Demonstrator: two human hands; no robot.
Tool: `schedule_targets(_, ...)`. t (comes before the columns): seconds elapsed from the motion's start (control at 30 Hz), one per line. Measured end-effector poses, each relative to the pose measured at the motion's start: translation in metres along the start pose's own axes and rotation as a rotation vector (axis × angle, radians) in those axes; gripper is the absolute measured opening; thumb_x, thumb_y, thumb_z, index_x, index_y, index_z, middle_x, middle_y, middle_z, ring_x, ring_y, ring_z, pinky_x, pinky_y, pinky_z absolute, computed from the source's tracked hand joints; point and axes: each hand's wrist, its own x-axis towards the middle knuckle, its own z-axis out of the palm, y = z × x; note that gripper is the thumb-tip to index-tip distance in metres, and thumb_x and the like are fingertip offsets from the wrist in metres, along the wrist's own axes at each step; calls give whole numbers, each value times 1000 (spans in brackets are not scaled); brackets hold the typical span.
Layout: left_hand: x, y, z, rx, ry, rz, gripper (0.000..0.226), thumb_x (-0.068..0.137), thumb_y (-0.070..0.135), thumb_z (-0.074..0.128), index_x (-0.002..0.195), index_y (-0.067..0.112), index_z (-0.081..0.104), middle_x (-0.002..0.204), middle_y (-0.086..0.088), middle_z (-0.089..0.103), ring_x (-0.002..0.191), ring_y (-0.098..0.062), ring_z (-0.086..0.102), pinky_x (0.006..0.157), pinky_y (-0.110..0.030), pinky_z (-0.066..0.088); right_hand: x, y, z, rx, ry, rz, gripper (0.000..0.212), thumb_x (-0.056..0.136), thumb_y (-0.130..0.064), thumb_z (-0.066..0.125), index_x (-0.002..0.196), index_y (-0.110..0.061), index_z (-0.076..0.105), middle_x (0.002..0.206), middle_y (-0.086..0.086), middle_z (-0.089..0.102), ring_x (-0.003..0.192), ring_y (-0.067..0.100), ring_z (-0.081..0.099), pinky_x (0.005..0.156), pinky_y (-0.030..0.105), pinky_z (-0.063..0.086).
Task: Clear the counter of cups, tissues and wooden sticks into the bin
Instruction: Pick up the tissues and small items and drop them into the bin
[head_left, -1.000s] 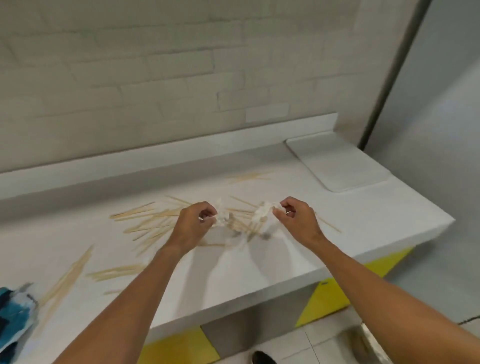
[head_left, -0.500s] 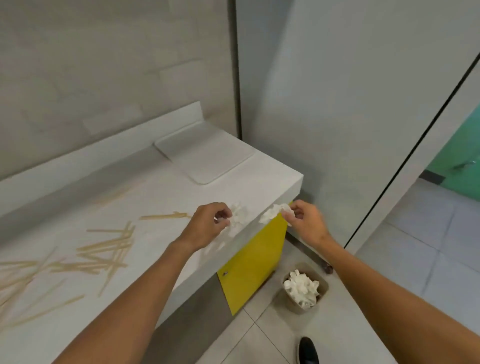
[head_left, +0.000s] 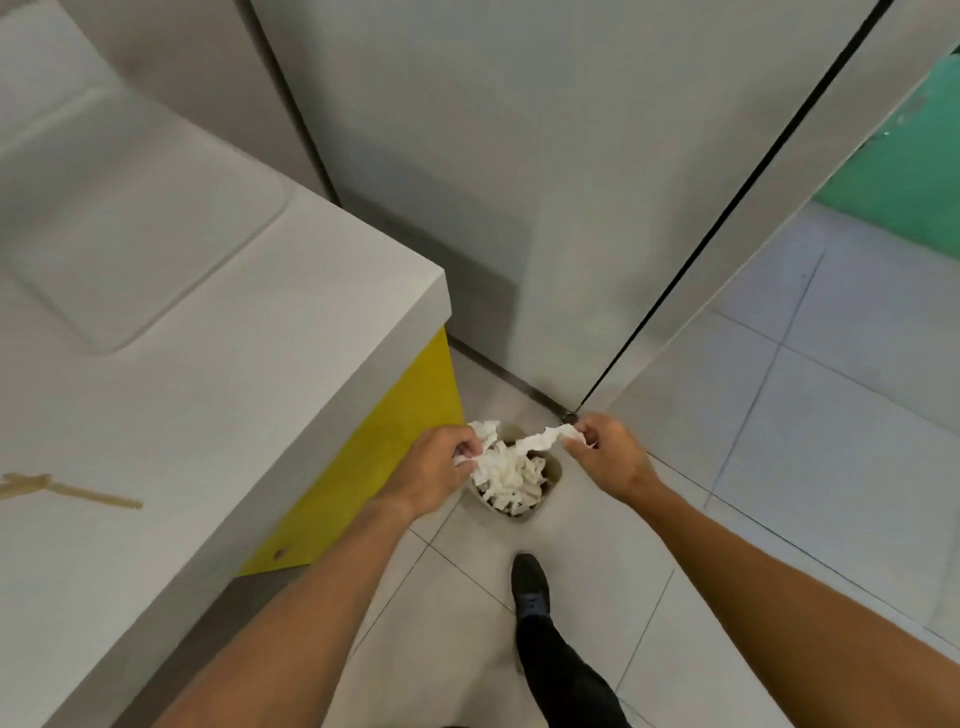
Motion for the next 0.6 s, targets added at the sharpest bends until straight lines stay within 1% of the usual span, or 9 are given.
schedule_targets(0.07, 18, -22, 29, -11, -31, -47, 12, 83, 0, 69, 87, 12, 68, 85, 3, 63, 74, 2, 54, 66, -7, 40, 21, 25, 17, -39, -29, 38, 16, 92, -31, 60, 90, -15, 64, 80, 1, 62, 75, 18, 57, 64, 31, 45)
schedule_targets(0.17, 44, -59, 73, -9, -62, -108, 12, 84, 1, 67, 90, 11, 68, 88, 0, 64, 80, -5, 55, 70, -12, 43, 56, 58, 51, -73, -76, 80, 13, 91, -28, 61, 92, -15, 64, 83, 2, 63, 76, 18, 58, 64, 28, 43)
schedule_targets(0.3, 76, -113, 131, -20, -68, -193, 13, 84, 4, 63, 89, 15, 66, 90, -1, 65, 84, -10, 58, 67, -18, 44, 101, 106, 105, -86, -125, 142, 15, 91, -26, 61, 93, -12, 63, 85, 5, 63, 78, 22, 59, 67, 32, 48)
schedule_targets(0.37, 90, -136, 156, -24, -70, -224, 13, 86, 6, 62, 89, 19, 65, 91, 0, 65, 86, -10, 59, 66, -17, 42, 118, 128, 128, -77, -133, 187, 13, 91, -25, 61, 92, -12, 61, 84, 5, 62, 80, 23, 59, 68, 33, 49)
schedule_targets(0.43, 103, -156, 177, -25, -71, -246, 13, 88, 6, 61, 92, 17, 66, 92, 1, 66, 89, -11, 60, 65, -13, 41, 134, 148, 148, -66, -138, 221, 11, 91, -25, 60, 91, -14, 59, 84, 3, 60, 80, 22, 59, 66, 31, 49)
schedule_targets(0.53, 120, -174, 199, -27, -75, -264, 19, 89, 4, 61, 106, 10, 67, 101, 1, 64, 93, -10, 58, 65, -6, 37, 151, 169, 169, -26, -170, 257, 10, 90, -27, 61, 91, -18, 56, 90, 1, 60, 78, 17, 56, 61, 24, 43)
schedule_targets(0.6, 127, -182, 207, -35, -83, -269, 25, 88, 6, 64, 113, 10, 64, 107, 0, 62, 96, -9, 56, 66, -4, 37, 158, 177, 178, 3, -196, 266, 11, 90, -28, 62, 94, -19, 56, 98, -2, 59, 85, 16, 55, 68, 23, 42)
